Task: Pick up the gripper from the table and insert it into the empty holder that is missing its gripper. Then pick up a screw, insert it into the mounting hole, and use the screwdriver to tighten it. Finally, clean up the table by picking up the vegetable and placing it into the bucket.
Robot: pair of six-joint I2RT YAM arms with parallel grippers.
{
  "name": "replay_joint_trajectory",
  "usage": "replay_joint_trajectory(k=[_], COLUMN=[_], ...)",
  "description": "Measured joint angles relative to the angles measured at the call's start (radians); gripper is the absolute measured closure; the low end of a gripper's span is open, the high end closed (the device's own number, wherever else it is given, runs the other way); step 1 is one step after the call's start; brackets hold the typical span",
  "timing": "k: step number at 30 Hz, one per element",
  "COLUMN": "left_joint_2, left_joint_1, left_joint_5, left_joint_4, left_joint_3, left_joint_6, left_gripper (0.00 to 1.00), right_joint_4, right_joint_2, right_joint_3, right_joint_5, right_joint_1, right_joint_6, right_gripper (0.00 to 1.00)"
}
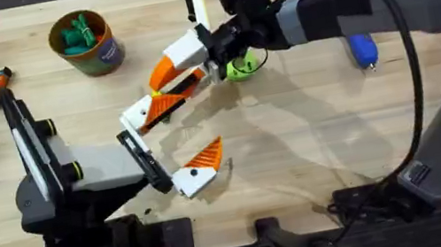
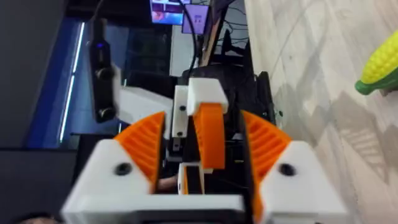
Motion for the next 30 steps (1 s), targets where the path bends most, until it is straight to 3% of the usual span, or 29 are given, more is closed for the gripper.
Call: replay_joint_trajectory(k=[1, 3, 11, 17, 22, 30], left_joint_2=[0.0, 0.0, 0.0, 0.0, 0.0, 0.0], left_joint_1=[0.0, 0.0, 0.0, 0.0, 0.0, 0.0], left_joint_5=[0.0, 0.002, 0.003, 0.003, 0.003, 0.003], left_joint_4=[0.0, 0.0, 0.0, 0.0, 0.0, 0.0], left_joint_3=[0.0, 0.0, 0.0, 0.0, 0.0, 0.0], left_joint_6=[0.0, 0.0, 0.0, 0.0, 0.0, 0.0], left_gripper=[0.015, 0.016, 0.015, 0.014, 0.015, 0.016], right_joint_4=[0.0, 0.0, -0.031, -0.031, 0.014, 0.179], right_joint_2=[0.0, 0.0, 0.0, 0.0, 0.0, 0.0], right_joint_3=[0.0, 0.0, 0.0, 0.0, 0.0, 0.0], right_joint_5=[-0.011, -0.022, 0.0, 0.072, 0.088, -0.017], right_joint_1=[-0.006, -0.018, -0.096, -0.201, -0.263, -0.337], right_joint_6=[-0.006, -0.026, -0.11, -0.237, -0.352, -0.392], right_gripper=[0.332, 0.273, 0.265, 0.263, 0.017, 0.012])
